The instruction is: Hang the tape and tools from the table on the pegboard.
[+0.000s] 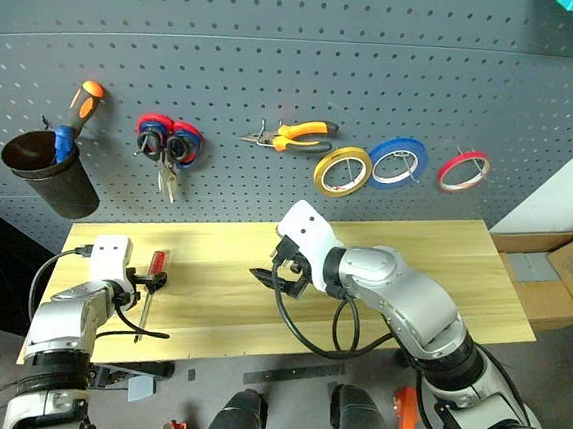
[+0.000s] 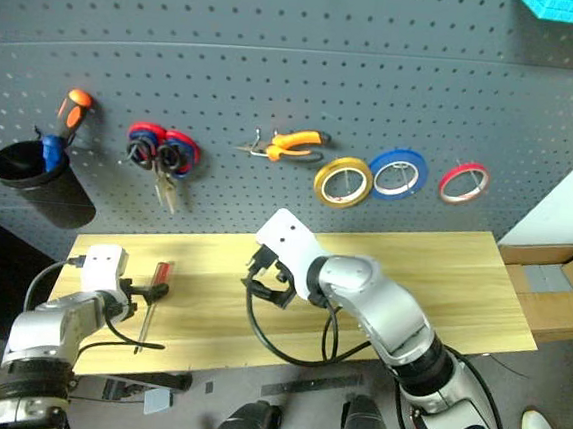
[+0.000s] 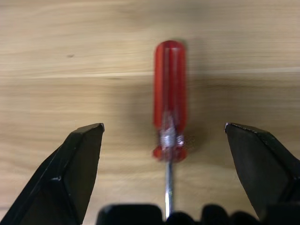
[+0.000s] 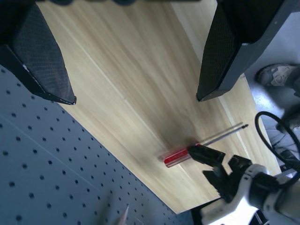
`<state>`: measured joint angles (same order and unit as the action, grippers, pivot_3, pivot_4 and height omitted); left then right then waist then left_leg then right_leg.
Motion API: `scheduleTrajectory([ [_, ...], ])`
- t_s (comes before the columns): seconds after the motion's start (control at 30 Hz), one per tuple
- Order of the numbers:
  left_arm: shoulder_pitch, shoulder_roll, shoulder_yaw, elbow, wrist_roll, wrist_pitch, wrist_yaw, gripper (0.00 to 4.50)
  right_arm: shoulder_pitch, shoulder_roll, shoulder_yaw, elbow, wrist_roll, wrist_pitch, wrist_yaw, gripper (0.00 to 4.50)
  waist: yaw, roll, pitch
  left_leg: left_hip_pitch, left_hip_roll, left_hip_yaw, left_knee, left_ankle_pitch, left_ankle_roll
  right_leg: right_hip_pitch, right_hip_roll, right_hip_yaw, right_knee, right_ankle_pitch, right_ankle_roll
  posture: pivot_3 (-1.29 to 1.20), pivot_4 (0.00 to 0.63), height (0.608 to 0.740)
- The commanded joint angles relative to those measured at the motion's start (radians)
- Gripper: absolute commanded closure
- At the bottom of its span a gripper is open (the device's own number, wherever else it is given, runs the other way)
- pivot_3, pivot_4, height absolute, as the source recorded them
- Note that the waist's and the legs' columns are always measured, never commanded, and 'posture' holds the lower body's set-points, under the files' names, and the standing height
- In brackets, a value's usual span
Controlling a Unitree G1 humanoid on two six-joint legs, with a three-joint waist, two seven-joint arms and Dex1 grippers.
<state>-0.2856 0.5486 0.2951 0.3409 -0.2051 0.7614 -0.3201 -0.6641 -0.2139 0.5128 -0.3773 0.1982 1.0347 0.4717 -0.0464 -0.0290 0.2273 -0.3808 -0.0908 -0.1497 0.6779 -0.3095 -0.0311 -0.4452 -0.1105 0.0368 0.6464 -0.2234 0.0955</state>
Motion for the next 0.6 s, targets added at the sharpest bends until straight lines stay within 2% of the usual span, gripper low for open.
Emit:
scheduleTrajectory([
  [0.03,-0.018,0.022,-0.003,0.047,0.015,-0.036,-0.007,0.06,-0.023,0.008,0.041,-0.035,-0.014,-0.020,0.005,0.25,-0.007,0.000,0.007,0.000,0.000,0.000,0.000,0.000,0.000,0.000,0.000,0.000,0.000,0.000,0.000,-0.08,0.319,0.740],
  [0.1,-0.031,0.017,0.001,0.077,0.013,-0.043,0.001,0.06,-0.025,0.007,0.059,-0.045,-0.018,-0.017,0.010,0.25,-0.012,0.000,0.015,0.000,0.000,0.000,0.000,0.000,0.000,-0.001,0.000,0.000,0.000,0.000,0.000,-0.09,0.328,0.740],
  [0.2,-0.046,0.009,-0.006,0.134,0.020,-0.073,0.009,0.67,-0.026,0.008,0.072,-0.063,-0.021,0.000,0.010,0.25,-0.015,0.000,0.030,-0.001,0.000,0.000,0.000,0.000,0.000,-0.002,0.000,0.000,0.001,0.000,0.000,-0.10,0.352,0.740],
  [0.43,-0.028,-0.019,-0.024,0.105,0.015,-0.091,0.007,3.14,-0.031,-0.007,0.044,-0.092,-0.002,0.051,0.020,0.25,-0.024,0.004,0.045,-0.002,0.000,0.001,0.000,0.000,0.001,-0.003,-0.001,0.000,0.001,0.000,0.000,-0.13,0.363,0.740],
  [0.5,0.001,-0.025,-0.008,0.056,0.009,-0.099,0.021,3.66,-0.044,-0.007,0.027,-0.090,-0.001,0.056,0.019,0.25,-0.033,0.004,0.045,-0.002,0.000,0.001,0.000,0.000,0.001,-0.003,-0.001,0.000,0.001,0.000,0.000,-0.13,0.357,0.740],
  [0.6,0.072,-0.036,0.019,-0.065,0.010,-0.126,0.056,3.66,-0.065,-0.006,-0.003,-0.083,-0.006,0.032,0.020,0.25,-0.040,0.004,0.045,-0.002,0.000,0.001,0.000,0.000,0.001,-0.003,-0.001,0.001,0.001,0.000,0.000,-0.12,0.341,0.740],
])
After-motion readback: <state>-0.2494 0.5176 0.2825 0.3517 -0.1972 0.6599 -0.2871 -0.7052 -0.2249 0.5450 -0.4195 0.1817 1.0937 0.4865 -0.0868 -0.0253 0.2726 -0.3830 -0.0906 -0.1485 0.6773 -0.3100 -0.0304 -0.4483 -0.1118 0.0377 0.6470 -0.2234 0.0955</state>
